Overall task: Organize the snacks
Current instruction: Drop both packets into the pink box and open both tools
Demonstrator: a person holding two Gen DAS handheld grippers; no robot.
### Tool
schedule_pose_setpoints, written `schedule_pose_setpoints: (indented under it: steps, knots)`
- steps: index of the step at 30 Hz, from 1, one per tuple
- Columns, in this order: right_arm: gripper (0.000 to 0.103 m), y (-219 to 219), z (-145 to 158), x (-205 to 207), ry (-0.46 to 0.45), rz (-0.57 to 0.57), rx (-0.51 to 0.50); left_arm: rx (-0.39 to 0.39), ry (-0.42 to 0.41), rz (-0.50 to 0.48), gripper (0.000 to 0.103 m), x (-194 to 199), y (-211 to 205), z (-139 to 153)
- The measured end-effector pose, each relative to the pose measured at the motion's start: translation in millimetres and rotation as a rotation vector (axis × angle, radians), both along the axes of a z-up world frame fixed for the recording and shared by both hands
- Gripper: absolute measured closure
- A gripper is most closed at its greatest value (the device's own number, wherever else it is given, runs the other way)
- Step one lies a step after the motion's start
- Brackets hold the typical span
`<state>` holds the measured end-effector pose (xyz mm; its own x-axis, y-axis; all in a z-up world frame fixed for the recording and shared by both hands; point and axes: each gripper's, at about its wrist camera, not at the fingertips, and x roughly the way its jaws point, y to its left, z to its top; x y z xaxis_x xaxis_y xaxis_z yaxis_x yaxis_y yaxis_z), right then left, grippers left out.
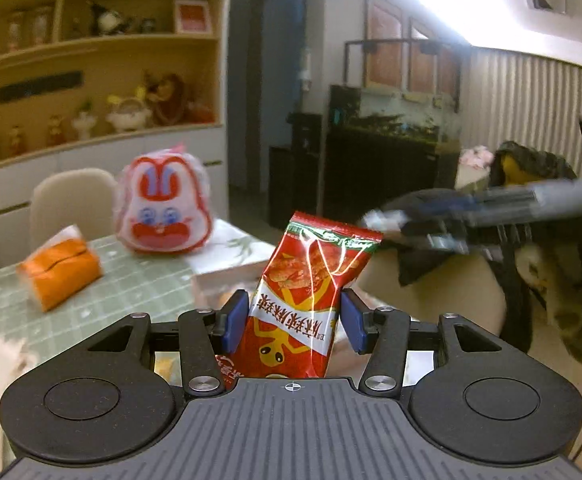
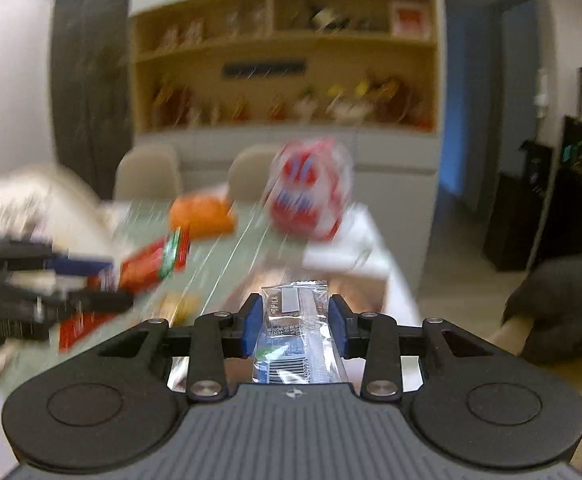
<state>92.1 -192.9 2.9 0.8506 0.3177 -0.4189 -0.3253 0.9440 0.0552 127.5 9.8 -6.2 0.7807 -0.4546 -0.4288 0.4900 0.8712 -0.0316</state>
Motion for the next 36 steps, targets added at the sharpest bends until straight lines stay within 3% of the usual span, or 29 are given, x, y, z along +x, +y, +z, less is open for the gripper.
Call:
schedule_pose_setpoints:
  steps: [4,7,8,9,10,15,18,22,26,30,36]
  knots:
    - [0.067,-14,26,65,0.022,-0.065,0.087,-0.090,0.100,0.034,0.047,73,-19,-11]
    - [0.066,-20,19,114,0.075,-0.084,0.151,-0.160,0.231,-0.007,0.046,134,-30,-45]
    - [0.063,-23,12,127,0.098,-0.080,0.170,-0.162,0.291,-0.021,0.046,150,-33,-59]
    - [0.052,-25,2,141,0.129,-0.071,0.185,-0.173,0.346,-0.015,0.048,164,-34,-73]
    - [0.050,-26,-9,153,0.167,-0.074,0.192,-0.190,0.365,0.003,0.048,170,-32,-83]
    - [0.048,-38,-50,152,0.190,-0.131,0.196,-0.261,0.316,0.005,0.048,160,0,-75]
    - [0.039,-36,-55,139,0.172,-0.150,0.148,-0.276,0.242,0.048,0.048,142,36,-60]
    - [0.032,-20,-65,115,0.179,-0.099,0.083,-0.225,0.138,0.263,0.048,126,93,-59]
    - [0.030,12,-85,86,0.234,-0.002,0.051,-0.140,0.223,0.385,0.048,141,123,-99]
    - [0.028,49,-114,68,0.322,0.092,0.054,-0.068,0.302,0.383,0.049,145,129,-132]
    - [0.028,108,-146,65,0.421,0.136,0.030,-0.006,0.293,0.209,0.049,94,119,-132]
